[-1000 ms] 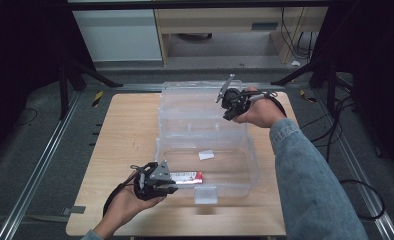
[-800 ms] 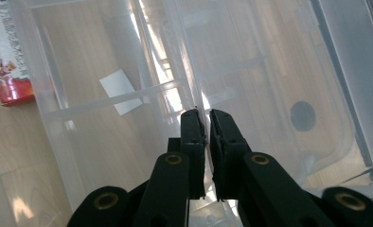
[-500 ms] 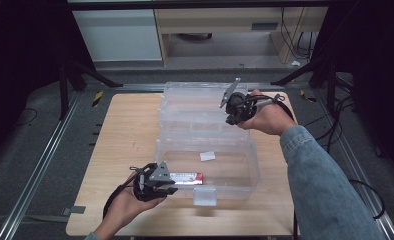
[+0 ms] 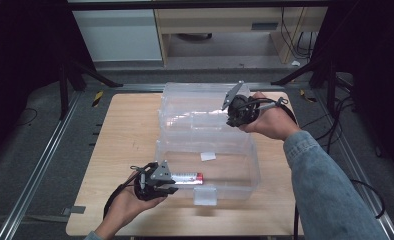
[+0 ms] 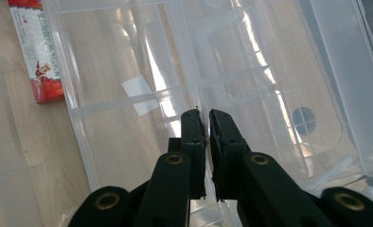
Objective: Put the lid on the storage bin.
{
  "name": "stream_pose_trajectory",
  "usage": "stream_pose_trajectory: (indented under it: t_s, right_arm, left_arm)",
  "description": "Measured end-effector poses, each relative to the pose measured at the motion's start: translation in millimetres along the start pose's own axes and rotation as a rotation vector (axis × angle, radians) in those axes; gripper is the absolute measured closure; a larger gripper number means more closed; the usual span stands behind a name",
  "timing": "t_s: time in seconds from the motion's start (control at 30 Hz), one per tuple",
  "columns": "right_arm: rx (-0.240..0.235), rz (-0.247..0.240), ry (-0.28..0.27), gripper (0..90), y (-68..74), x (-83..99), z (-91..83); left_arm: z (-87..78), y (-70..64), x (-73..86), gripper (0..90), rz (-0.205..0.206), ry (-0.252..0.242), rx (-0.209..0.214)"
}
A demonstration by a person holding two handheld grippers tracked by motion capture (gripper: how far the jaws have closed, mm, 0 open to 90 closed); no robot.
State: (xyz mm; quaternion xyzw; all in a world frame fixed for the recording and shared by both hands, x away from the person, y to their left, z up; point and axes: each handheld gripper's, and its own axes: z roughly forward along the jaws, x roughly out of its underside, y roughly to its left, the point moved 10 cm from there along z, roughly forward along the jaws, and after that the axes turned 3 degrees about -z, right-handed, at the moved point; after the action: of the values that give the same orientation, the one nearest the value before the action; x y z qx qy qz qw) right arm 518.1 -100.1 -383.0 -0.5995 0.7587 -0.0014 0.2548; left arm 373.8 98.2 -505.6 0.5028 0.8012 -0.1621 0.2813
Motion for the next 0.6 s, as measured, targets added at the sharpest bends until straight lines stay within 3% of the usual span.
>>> stream_pose_trajectory:
  t_s: [0.3, 0.6]
  right_arm:
    - [0.0, 0.013, 0.004, 83.9, -22.4, -4.8, 10.1]
    - [-0.003, 0.002, -0.029, 85.5, -13.1, -4.7, 1.4]
  left_arm:
    - [7.6, 10.9, -10.1, 73.6, -0.03, 0.008, -0.007]
    - [8.1, 13.2, -10.6, 73.3, -0.033, 0.005, -0.003]
